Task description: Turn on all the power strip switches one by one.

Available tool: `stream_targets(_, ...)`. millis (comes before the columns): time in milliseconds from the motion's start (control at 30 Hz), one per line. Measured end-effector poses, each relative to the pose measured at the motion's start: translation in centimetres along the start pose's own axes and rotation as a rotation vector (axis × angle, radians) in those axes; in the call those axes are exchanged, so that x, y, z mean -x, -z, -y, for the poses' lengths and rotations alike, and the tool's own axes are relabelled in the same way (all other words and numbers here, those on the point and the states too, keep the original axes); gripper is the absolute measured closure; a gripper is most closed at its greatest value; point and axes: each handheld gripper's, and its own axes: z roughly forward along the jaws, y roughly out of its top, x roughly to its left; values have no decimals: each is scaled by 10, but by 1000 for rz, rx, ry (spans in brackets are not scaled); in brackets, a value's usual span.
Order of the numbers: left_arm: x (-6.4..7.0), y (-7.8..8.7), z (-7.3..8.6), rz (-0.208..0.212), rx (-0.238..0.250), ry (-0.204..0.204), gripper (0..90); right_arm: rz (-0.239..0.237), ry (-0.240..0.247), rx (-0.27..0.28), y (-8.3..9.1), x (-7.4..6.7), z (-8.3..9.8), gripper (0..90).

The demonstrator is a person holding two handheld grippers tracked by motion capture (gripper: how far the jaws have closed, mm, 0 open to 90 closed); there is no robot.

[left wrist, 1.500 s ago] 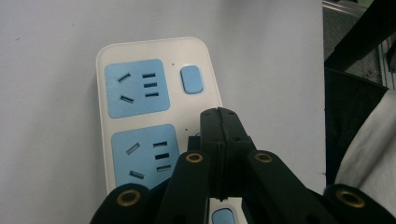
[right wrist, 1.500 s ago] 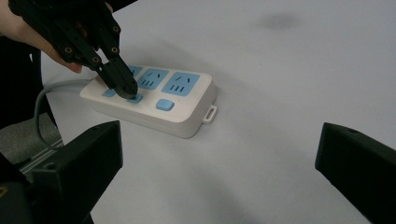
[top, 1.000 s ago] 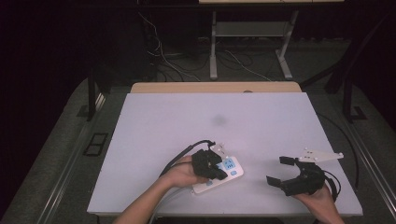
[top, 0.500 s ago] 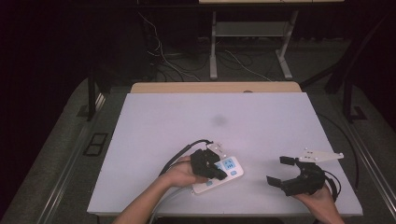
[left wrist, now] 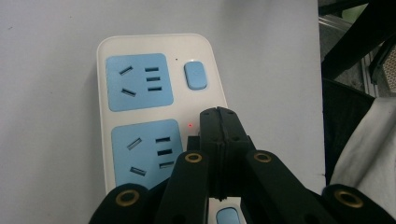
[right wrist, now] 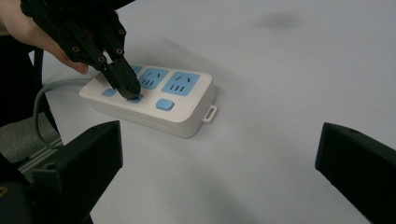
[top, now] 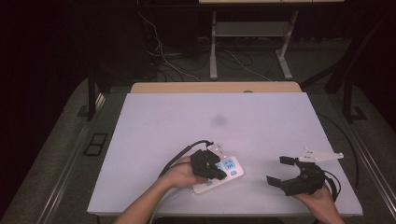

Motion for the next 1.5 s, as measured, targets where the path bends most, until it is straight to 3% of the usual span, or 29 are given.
stream_targets(133, 2, 0, 3, -9, 21, 4, 892, 2, -5, 3, 1, 0, 0, 6)
stream_targets(300, 4, 2, 2, -14, 13, -2, 891, 1, -1, 1, 0, 1, 0, 6)
stream_targets(533, 10, 2, 2, -23, 5, -40, 890, 3, -4, 2, 0, 1, 0, 5)
stream_targets(833, 10, 8, -1, -30, 17, -38, 889, 1, -5, 0, 0, 1, 0, 5)
stream_targets(1500, 10, 21, -22, -39, 10, -77, 888, -3, -10, 0, 1, 2, 0, 6)
